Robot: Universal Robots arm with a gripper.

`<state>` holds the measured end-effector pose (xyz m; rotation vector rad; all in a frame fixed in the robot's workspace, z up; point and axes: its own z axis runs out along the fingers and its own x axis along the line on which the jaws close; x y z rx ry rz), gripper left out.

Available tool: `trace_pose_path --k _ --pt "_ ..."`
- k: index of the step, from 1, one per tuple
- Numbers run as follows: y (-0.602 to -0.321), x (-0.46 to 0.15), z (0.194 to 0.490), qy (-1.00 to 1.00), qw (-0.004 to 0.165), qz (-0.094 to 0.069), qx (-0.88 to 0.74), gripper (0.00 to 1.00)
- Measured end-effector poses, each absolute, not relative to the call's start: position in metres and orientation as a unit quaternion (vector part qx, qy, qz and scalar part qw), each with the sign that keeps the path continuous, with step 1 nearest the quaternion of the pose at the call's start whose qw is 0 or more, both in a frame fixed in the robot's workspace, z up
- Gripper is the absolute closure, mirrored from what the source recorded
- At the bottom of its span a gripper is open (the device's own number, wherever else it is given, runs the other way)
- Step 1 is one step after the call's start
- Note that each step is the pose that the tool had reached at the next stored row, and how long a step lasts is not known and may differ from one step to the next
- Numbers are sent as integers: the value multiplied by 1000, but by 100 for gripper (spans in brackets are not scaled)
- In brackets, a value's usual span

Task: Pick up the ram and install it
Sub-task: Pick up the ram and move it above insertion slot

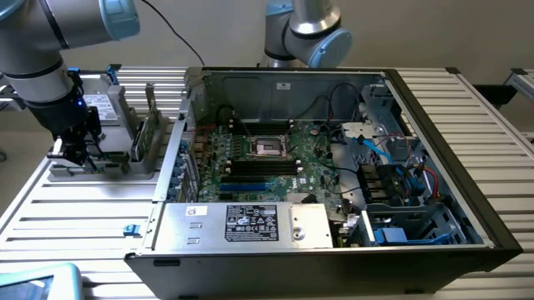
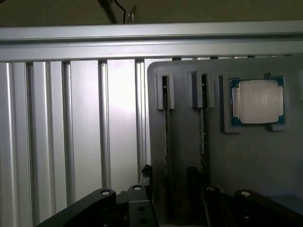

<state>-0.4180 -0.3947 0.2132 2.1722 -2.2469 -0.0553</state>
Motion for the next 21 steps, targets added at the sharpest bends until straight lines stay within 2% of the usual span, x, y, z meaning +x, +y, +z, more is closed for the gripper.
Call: trace_pose_path --k 17,19,20,21 --pt "-391 -420 202 -719 8 -17 695 59" --pt "-391 -420 202 -719 8 -17 695 72" --pt "-391 -420 202 -719 8 -17 695 72" --pt "-391 -420 202 -719 8 -17 695 78"
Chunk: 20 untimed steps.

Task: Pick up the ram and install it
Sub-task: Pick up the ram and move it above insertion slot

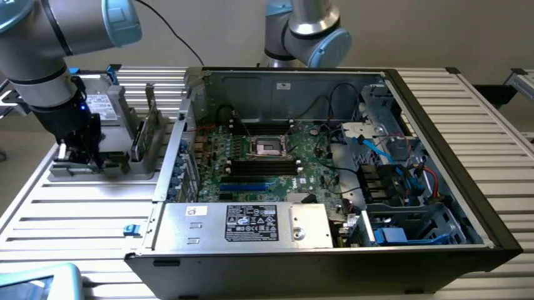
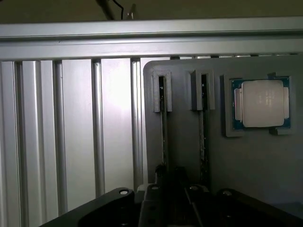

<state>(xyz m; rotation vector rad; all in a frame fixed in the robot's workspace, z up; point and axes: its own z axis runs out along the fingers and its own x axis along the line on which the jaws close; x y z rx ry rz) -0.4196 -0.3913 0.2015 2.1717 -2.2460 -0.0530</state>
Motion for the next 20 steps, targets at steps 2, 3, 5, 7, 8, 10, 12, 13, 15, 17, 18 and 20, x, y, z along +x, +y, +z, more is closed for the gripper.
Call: trace_pose_path --k 2,3,5,7,8,10,12,13,15,17,18,20 --pt "-391 -420 202 -719 9 -17 695 87" --pt "-391 -420 202 -719 8 -17 695 87" --pt "-391 -420 202 -719 8 -17 695 87" --pt "-391 -420 202 -719 8 -17 695 87" --pt "-391 -420 202 -719 8 -17 695 87" --pt "-391 -420 203 -719 8 -17 695 87" --pt "-391 -420 211 -719 8 -17 695 87" --pt "-391 -420 216 -719 8 -17 695 87" --pt "-391 -420 225 -719 8 -17 695 87" --pt "-391 -420 234 -719 8 -17 695 87" --pt "-391 -420 239 -719 8 -17 695 87" --pt "-391 -420 247 -719 8 -17 695 87"
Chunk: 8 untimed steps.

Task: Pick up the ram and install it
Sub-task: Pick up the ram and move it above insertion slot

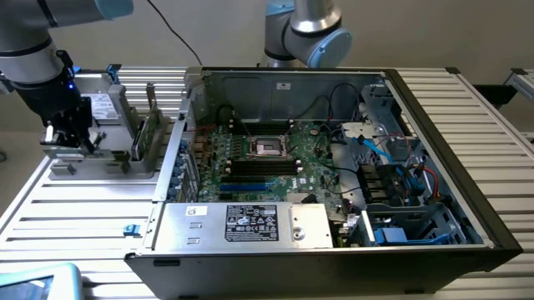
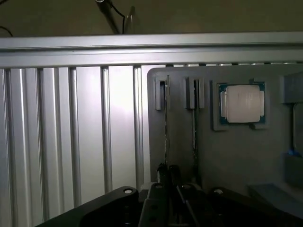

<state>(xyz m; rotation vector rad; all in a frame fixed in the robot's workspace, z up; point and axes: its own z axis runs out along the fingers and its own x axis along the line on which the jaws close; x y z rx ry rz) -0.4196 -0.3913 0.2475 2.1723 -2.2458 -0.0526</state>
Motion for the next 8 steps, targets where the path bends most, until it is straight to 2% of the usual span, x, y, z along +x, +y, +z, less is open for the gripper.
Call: trace_pose_path --k 8 --pt "-391 -420 284 -718 8 -17 696 87"
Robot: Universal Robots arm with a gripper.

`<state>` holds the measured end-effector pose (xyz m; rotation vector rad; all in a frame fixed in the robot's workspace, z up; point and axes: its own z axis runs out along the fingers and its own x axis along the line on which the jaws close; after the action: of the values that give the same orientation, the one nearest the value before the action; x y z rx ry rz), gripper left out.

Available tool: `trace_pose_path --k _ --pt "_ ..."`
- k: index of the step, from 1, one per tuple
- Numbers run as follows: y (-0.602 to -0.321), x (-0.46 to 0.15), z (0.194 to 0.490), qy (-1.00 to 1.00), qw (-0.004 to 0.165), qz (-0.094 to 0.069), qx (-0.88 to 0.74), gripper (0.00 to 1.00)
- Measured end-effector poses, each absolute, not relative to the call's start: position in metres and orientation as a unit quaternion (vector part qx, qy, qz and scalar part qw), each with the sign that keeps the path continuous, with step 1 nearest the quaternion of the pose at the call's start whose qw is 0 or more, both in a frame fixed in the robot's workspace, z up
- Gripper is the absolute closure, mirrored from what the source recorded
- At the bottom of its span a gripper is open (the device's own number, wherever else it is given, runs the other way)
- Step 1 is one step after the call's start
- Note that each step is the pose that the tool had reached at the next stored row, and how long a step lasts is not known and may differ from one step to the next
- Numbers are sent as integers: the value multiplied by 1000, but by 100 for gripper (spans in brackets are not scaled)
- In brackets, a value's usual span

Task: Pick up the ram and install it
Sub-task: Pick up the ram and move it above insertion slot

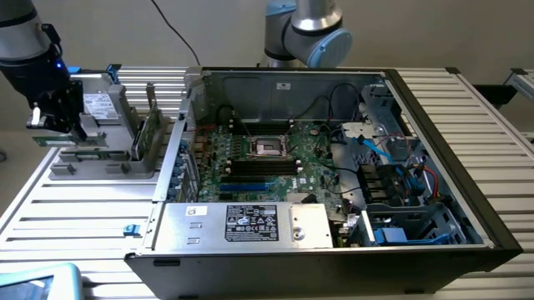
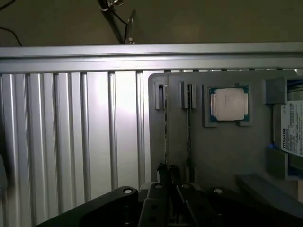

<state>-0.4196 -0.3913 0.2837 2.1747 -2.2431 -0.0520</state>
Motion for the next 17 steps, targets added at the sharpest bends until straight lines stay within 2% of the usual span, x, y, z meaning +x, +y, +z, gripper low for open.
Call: trace_pose_path --k 9,17 --pt "-391 -416 325 -718 9 -16 696 87" --pt "-391 -390 357 -718 9 -16 696 87"
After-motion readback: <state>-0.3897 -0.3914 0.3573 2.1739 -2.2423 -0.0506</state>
